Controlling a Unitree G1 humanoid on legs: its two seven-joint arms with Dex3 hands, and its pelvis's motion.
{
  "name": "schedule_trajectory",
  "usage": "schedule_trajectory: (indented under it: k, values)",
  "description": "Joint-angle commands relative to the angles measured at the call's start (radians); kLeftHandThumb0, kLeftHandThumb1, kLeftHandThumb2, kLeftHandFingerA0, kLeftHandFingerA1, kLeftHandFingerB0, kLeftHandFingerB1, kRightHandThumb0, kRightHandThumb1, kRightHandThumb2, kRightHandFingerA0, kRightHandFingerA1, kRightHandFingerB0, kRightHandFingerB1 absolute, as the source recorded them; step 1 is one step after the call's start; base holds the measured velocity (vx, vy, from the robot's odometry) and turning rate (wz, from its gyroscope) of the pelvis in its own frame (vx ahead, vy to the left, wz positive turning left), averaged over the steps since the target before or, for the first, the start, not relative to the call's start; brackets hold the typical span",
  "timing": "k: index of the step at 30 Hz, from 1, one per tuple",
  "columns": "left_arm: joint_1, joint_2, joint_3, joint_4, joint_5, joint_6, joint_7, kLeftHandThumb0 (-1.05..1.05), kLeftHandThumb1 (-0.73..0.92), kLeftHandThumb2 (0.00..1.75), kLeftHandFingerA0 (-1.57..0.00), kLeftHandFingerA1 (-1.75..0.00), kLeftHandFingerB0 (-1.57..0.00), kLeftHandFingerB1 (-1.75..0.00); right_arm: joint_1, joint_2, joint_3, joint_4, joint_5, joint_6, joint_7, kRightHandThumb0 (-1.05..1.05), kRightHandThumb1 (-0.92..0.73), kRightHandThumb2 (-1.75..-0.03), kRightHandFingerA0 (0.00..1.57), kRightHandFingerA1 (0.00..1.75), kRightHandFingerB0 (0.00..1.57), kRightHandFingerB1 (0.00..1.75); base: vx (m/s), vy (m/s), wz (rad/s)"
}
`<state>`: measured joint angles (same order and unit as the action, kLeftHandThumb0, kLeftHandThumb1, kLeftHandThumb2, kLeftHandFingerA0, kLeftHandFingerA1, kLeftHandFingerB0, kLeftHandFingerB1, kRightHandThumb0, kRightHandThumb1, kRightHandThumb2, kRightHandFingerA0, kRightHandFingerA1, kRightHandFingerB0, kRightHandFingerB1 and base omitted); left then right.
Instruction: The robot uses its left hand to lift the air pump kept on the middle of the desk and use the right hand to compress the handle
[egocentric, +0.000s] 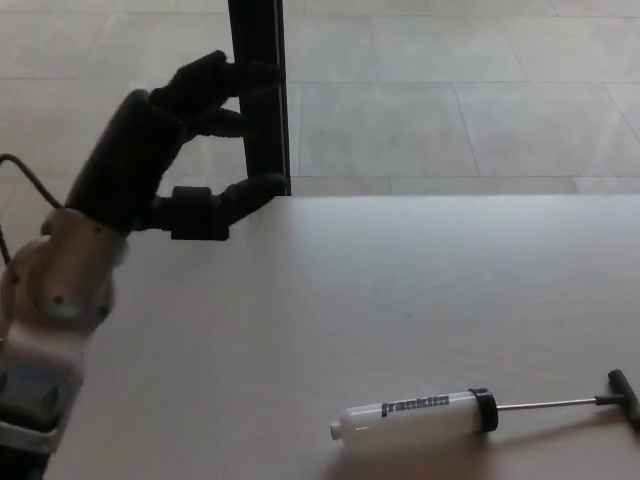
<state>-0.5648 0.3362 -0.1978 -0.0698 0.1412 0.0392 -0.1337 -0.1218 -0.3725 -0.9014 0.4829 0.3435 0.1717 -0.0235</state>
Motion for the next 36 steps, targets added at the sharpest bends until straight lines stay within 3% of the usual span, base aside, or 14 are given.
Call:
schedule_trajectory:
  k: [1, 2, 3, 6, 8, 17, 18, 19, 23, 31, 32, 34, 35, 36]
  values:
    - [-0.050, -0.016, -0.274, -0.129, 0.278, 0.306, -0.164, -0.80, 0.66, 0.60, -0.29, -0.57, -0.28, -0.40, -0.026, -0.092, -0.081, 0.072, 0.073, 0.137, -0.132, -0.92, -0.81, -1.14, 0.00, 0.16, 0.02, 0.14, 0.00, 0.000, 0.00]
    - [-0.042, -0.019, -0.297, -0.129, 0.295, 0.310, -0.165, -0.80, 0.52, 0.95, -0.33, -0.62, -0.19, -0.47, -0.028, -0.101, -0.094, 0.075, 0.080, 0.152, -0.142, -0.77, -0.92, -0.80, 0.00, 0.00, 0.00, 0.05, 0.00, 0.000, 0.00]
    - [-0.018, -0.014, -0.348, -0.136, 0.336, 0.324, -0.183, -0.82, 0.67, 0.60, -0.29, -0.56, -0.29, -0.41, -0.039, -0.126, -0.116, 0.102, 0.089, 0.167, -0.161, -1.03, -0.90, -1.15, 0.00, 0.05, 0.00, 0.00, 0.00, 0.000, 0.00]
    - [0.011, -0.013, -0.385, -0.135, 0.347, 0.331, -0.177, -0.81, 0.51, 0.95, -0.31, -0.64, -0.20, -0.49, -0.027, -0.158, -0.128, 0.117, 0.085, 0.182, -0.157, -0.77, -0.92, -0.81, 0.00, 0.00, 0.00, 0.00, 0.00, 0.000, 0.00]
    - [0.042, 0.011, -0.415, -0.145, 0.375, 0.330, -0.186, -0.82, 0.52, 0.96, -0.32, -0.65, -0.18, -0.48, -0.044, -0.180, -0.181, 0.115, 0.111, 0.154, -0.197, -0.95, -0.87, -1.15, 0.00, 0.20, 0.00, 0.12, 0.00, 0.000, 0.00]
    - [0.110, 0.059, -0.473, -0.160, 0.442, 0.336, -0.192, -0.84, 0.69, 0.61, -0.24, -0.69, -0.28, -0.45, -0.144, -0.360, -0.159, 0.160, 0.068, 0.130, -0.178, -0.81, -0.92, -0.79, 0.00, 0.08, 0.00, 0.14, 0.00, 0.000, 0.00]
    - [0.112, 0.073, -0.478, -0.159, 0.454, 0.325, -0.196, -0.85, 0.70, 0.61, -0.25, -0.66, -0.28, -0.45, -0.154, -0.380, -0.147, 0.146, 0.066, 0.141, -0.168, -0.93, -0.88, -1.18, 0.00, 0.17, 0.00, 0.11, 0.00, 0.000, 0.00]
    - [0.119, 0.080, -0.480, -0.155, 0.463, 0.319, -0.190, -0.88, 0.57, 1.00, -0.31, -0.70, -0.19, -0.51, -0.171, -0.387, -0.140, 0.086, 0.076, 0.148, -0.158, -0.77, -0.92, -0.77, 0.00, 0.09, 0.00, 0.17, 0.00, 0.000, 0.00]
    - [0.136, 0.084, -0.478, -0.156, 0.473, 0.329, -0.191, -0.89, 0.57, 1.00, -0.29, -0.68, -0.20, -0.51, -0.202, -0.425, -0.077, -0.001, 0.078, 0.159, -0.083, -0.85, -0.92, -0.85, 0.00, 0.00, 0.00, 0.10, 0.00, 0.000, 0.00]
    - [0.158, 0.076, -0.503, -0.146, 0.560, 0.326, -0.170, -0.86, 0.69, 0.62, -0.27, -0.69, -0.32, -0.48, -0.223, -0.341, 0.057, -0.306, 0.144, 0.235, -0.030, -0.80, -0.72, -1.15, 0.00, 0.32, 0.00, 0.23, 0.00, 0.000, 0.00]
    - [0.161, 0.072, -0.504, -0.142, 0.563, 0.325, -0.165, -0.83, 0.68, 0.61, -0.29, -0.70, -0.33, -0.48, -0.220, -0.323, 0.064, -0.343, 0.159, 0.249, -0.035, -0.84, -0.87, -0.67, 0.02, 0.50, 0.14, 0.33, 0.00, 0.000, 0.00]
    - [0.173, 0.062, -0.505, -0.124, 0.578, 0.311, -0.129, -0.86, 0.54, 0.99, -0.34, -0.71, -0.26, -0.55, -0.190, -0.270, 0.110, -0.426, 0.163, 0.241, -0.025, -0.85, -0.77, -1.15, 0.00, 0.29, 0.03, 0.22, 0.00, 0.000, 0.00]
    - [0.174, 0.052, -0.513, -0.126, 0.602, 0.329, -0.129, -0.86, 0.54, 0.99, -0.35, -0.75, -0.26, -0.57, -0.178, -0.220, 0.142, -0.478, 0.165, 0.239, -0.040, -0.81, -0.92, -0.68, 0.03, 0.40, 0.15, 0.27, 0.00, 0.000, 0.00]
    - [0.178, 0.046, -0.515, -0.119, 0.606, 0.328, -0.116, -0.85, 0.64, 0.63, -0.31, -0.80, -0.33, -0.54, -0.168, -0.198, 0.166, -0.506, 0.162, 0.236, -0.040, -0.80, -0.72, -1.09, 0.03, 0.44, 0.09, 0.41, 0.00, 0.000, 0.00]
